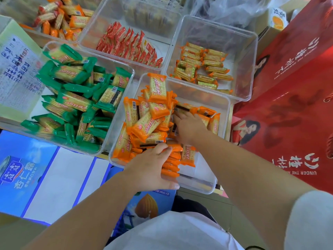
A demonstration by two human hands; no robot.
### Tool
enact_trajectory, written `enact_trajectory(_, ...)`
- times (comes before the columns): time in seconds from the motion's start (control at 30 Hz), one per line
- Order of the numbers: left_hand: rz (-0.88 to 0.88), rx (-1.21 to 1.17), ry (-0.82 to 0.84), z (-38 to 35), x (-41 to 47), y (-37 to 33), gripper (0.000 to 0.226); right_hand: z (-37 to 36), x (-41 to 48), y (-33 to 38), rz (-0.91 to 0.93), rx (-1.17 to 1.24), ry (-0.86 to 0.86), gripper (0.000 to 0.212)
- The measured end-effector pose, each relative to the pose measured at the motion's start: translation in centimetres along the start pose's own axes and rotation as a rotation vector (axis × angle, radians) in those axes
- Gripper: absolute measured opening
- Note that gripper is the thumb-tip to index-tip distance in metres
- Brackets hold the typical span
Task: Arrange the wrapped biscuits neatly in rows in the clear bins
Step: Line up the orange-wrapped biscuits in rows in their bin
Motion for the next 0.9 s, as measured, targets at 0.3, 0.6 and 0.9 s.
enact_trajectory(0.3,-0.009,0.065,-0.027,0.1,-0.3,-0.9,0.12,-0.5,1.2,0.0,-0.039,-0.059,-0.054,0.08)
enact_trajectory(0.6,-0.001,0.024,0.024,0.0,-0.1,-0.5,0.123,1.3,1.0,-0.1,-0.025,0.181,0.011,0.038)
enact_trajectory(0.9,0.01,0.003,0.035,-0.3,0.0,-0.5,0.125,2.8,-0.6,-1.2,-0.035,0.279,-0.158,0.045)
Point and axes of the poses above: each hand's wrist, its own x-axis towards the middle knuckle, its own z-axis out of the back of the hand, y = z × x, the point moved 5 cm from there along x, towards the middle knuckle, and after that the axes turned 4 degrees about x, right-handed, at the moved point
